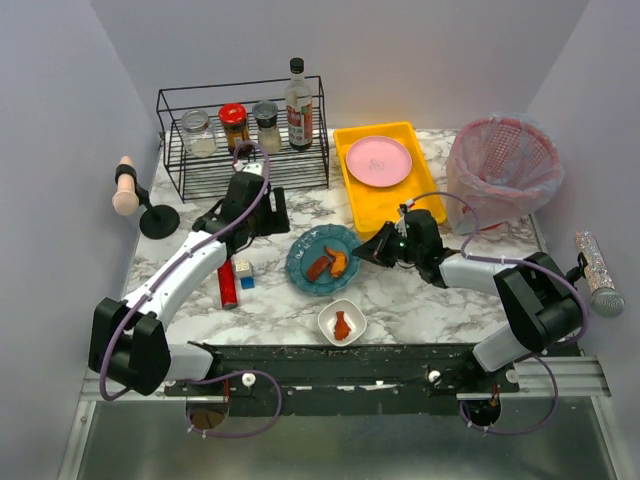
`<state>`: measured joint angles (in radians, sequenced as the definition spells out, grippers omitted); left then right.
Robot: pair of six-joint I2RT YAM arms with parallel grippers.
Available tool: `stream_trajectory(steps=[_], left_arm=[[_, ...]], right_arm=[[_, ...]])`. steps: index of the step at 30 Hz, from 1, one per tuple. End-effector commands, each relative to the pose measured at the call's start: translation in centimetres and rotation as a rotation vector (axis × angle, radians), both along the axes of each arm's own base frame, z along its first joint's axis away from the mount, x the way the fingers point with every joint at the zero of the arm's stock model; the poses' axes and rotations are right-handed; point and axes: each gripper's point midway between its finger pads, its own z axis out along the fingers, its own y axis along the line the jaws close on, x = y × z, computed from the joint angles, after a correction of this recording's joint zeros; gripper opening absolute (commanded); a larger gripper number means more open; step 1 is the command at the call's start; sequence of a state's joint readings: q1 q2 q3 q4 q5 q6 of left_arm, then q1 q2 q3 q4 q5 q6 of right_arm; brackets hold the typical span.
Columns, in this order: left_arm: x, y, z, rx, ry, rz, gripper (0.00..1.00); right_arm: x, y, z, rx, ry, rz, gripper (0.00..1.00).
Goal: Clear the kitchen counter
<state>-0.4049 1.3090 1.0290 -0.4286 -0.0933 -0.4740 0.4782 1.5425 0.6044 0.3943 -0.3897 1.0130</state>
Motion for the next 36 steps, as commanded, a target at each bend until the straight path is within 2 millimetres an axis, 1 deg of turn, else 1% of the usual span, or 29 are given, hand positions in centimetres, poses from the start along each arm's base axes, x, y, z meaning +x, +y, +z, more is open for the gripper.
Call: stream_trajectory(steps=[1, 5, 7, 9, 14, 19, 24, 27, 29, 30, 36], left_arm=[[-0.8, -1.4, -2.5, -0.084, 0.044, -0.037, 0.86], [-1.7, -2.4, -5.7, -0.106, 0.109, -0.057, 0.78], [-2.0, -2.7, -6.9, -0.100, 0.129, -0.060, 0.74], [-1.9, -2.8, -7.6, -0.095, 0.130, -0.061, 0.73], [-1.7, -2.8, -9.8, -0.063, 0.166, -0.051, 0.71], [-2.0, -3.0, -11.6, -0.059, 0.194, -0.048, 0.60], [-2.5, -2.9, -13.3, -0.046, 0.227, -0.048, 0.54], [-2.7, -2.9, -14.1, -0.036, 0.244, -0.050, 0.45], [-2.8, -2.9, -14.7, -0.027, 0.259, -0.051, 0.36], [-2.7, -2.5, -15.1, -0.008, 0.259, -0.034, 0.32], [-3.0, -2.0, -16.1, 0.018, 0.286, -0.027, 0.00]], right_arm=[[0.6, 0.8, 3.0, 0.073, -0.073, 0.010, 0.01], [0.5, 0.3, 1.6, 0.026, -0.081, 0.014, 0.01], [0.5, 0.0, 0.8, -0.003, -0.081, 0.012, 0.01], [0.4, -0.4, -0.2, -0.039, -0.088, 0.014, 0.01], [0.2, -0.8, -1.8, -0.079, -0.095, 0.028, 0.01], [-0.1, -0.6, -3.1, -0.083, -0.083, 0.053, 0.01], [-0.4, -0.3, -3.9, -0.077, -0.066, 0.070, 0.01], [-0.4, -0.6, -4.3, -0.093, -0.067, 0.065, 0.01], [-0.4, -0.8, -4.7, -0.108, -0.065, 0.060, 0.01], [-0.4, -1.0, -5.0, -0.114, -0.062, 0.056, 0.01], [-0.6, -1.1, -5.9, -0.121, -0.050, 0.054, 0.01]])
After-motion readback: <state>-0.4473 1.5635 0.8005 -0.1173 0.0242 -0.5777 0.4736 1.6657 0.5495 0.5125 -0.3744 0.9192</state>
